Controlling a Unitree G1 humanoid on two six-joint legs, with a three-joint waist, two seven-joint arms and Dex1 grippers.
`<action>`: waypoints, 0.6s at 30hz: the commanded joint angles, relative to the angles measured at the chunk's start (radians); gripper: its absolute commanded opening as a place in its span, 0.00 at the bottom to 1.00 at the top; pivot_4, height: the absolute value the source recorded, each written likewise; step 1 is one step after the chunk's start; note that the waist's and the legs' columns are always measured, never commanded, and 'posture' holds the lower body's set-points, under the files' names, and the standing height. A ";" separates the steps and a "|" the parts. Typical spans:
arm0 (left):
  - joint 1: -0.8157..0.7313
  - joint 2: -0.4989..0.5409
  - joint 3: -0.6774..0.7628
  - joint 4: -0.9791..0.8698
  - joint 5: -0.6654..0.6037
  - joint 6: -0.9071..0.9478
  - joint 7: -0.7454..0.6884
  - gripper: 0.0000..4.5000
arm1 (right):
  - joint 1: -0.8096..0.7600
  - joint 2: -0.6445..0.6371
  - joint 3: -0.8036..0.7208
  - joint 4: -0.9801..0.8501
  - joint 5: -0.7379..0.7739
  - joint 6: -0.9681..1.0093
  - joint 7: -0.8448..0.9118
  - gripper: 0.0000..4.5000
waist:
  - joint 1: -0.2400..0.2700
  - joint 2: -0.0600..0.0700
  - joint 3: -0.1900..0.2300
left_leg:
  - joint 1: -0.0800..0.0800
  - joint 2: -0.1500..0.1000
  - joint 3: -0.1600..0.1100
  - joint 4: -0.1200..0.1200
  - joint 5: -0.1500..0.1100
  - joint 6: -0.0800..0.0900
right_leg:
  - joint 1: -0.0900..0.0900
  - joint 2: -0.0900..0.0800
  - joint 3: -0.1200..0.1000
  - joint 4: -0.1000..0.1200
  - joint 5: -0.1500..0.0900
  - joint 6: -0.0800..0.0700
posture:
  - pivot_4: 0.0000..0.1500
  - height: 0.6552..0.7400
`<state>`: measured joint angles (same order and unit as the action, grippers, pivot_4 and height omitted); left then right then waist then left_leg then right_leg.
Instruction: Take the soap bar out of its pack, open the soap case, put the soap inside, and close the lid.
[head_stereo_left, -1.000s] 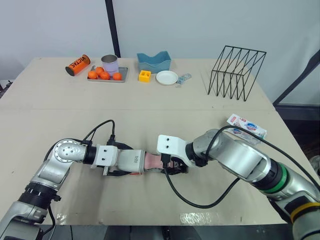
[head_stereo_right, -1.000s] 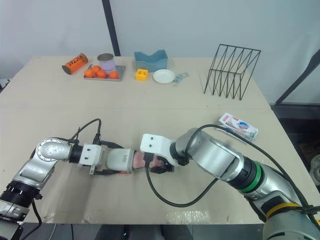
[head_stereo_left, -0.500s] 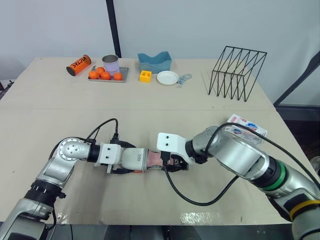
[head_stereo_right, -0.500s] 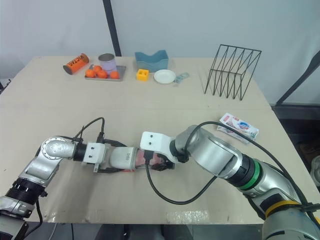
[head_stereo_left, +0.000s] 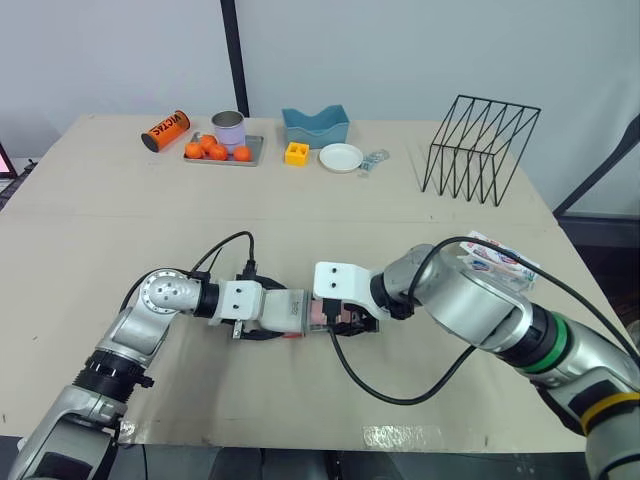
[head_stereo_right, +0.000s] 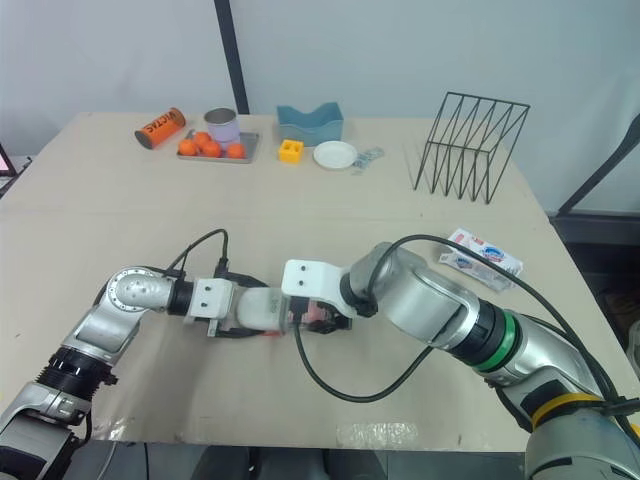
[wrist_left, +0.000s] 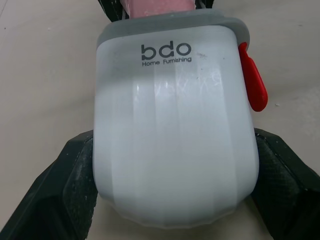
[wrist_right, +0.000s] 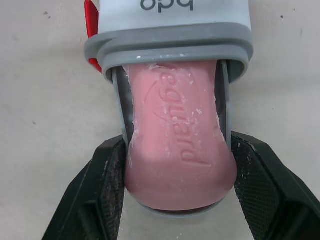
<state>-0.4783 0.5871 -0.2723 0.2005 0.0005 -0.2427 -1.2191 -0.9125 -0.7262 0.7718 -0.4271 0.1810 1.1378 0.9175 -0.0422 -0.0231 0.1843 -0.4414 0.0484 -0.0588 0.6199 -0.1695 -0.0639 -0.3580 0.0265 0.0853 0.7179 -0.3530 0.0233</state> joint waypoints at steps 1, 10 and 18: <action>-0.027 -0.031 -0.021 0.013 0.028 0.015 0.046 0.79 | -0.042 0.022 -0.044 -0.025 0.022 0.012 0.026 0.61 | 0.000 0.000 0.000 | 0.000 0.000 0.000 0.000 0.000 0.000 | 0.000 0.000 0.000 0.000 0.000 0.000 | 1.00 1.00; -0.059 -0.055 -0.029 0.042 0.043 0.024 0.072 0.79 | -0.050 0.058 -0.063 -0.027 0.032 0.043 0.018 0.61 | -0.002 0.000 0.000 | 0.000 0.000 -0.001 0.000 0.000 0.000 | 0.000 0.000 -0.001 0.000 0.000 0.000 | 1.00 1.00; -0.051 -0.052 -0.027 0.033 0.041 0.030 0.083 0.79 | -0.036 0.057 -0.075 -0.021 0.026 0.015 0.018 0.99 | -0.004 0.001 0.000 | 0.000 0.000 -0.002 0.000 0.000 0.000 | 0.001 0.000 -0.002 0.000 0.000 0.000 | 1.00 1.00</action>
<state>-0.5207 0.5309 -0.3013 0.2341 0.0283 -0.2171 -1.1556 -0.9334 -0.6782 0.7345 -0.4099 0.1940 1.1798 0.9306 -0.0457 -0.0225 0.1847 -0.4411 0.0484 -0.0609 0.6197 -0.1690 -0.0644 -0.3573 0.0266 0.0832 0.7181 -0.3527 0.0227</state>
